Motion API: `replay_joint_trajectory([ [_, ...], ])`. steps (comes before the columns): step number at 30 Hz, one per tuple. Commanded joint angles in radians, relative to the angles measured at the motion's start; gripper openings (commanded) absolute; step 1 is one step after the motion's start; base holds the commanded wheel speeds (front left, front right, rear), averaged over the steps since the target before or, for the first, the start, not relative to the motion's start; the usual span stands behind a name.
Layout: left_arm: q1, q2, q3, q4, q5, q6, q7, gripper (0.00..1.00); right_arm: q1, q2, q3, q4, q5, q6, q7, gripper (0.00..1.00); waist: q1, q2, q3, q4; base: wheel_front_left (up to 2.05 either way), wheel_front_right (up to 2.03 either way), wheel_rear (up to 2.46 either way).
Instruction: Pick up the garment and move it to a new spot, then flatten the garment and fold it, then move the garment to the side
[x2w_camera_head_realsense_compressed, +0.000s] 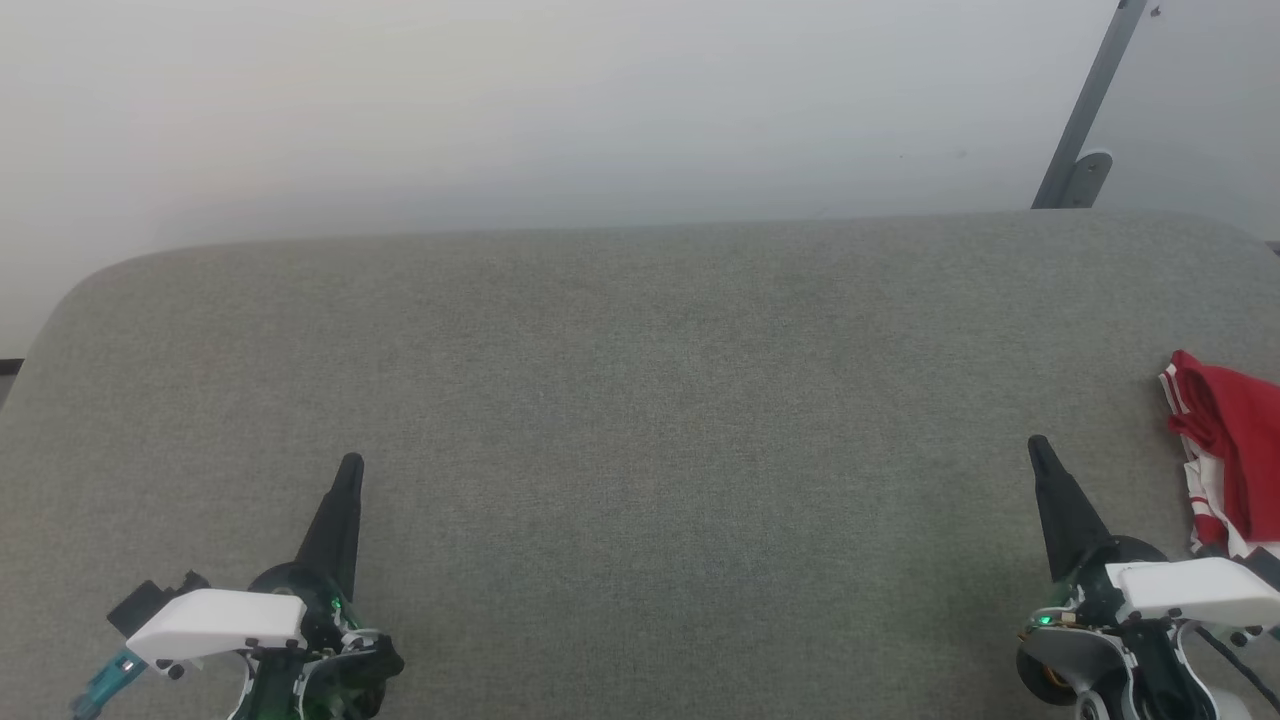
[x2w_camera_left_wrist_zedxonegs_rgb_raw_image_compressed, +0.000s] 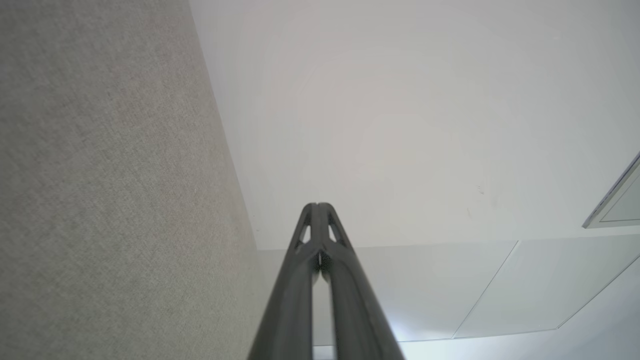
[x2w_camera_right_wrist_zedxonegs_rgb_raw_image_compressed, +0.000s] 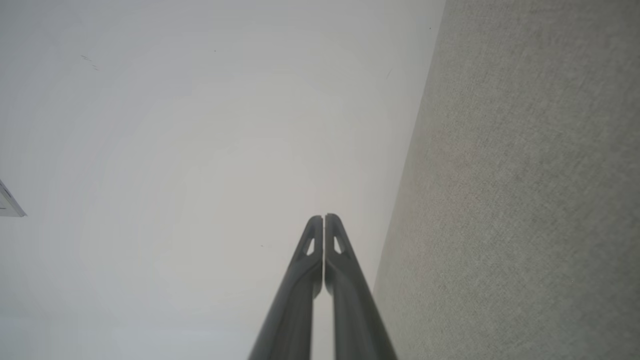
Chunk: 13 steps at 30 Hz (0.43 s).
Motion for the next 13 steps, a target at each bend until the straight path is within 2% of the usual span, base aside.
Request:
replay_joint_trajectory([
  [1,-0.010,0.000,-0.001,-0.001,-0.003,-0.005,0.003,0.00,-0.006,0.004,-0.002,0.003,0.001,0.000,0.002,0.00,0.0000,0.0000,0.000,0.000,0.00,0.00,0.00],
  [13,-0.009,0.000,-0.001,-0.001,-0.003,-0.005,0.003,0.00,-0.006,0.004,-0.002,0.003,0.001,0.000,0.003,0.00,0.0000,0.0000,0.000,0.000,0.00,0.00,0.00],
])
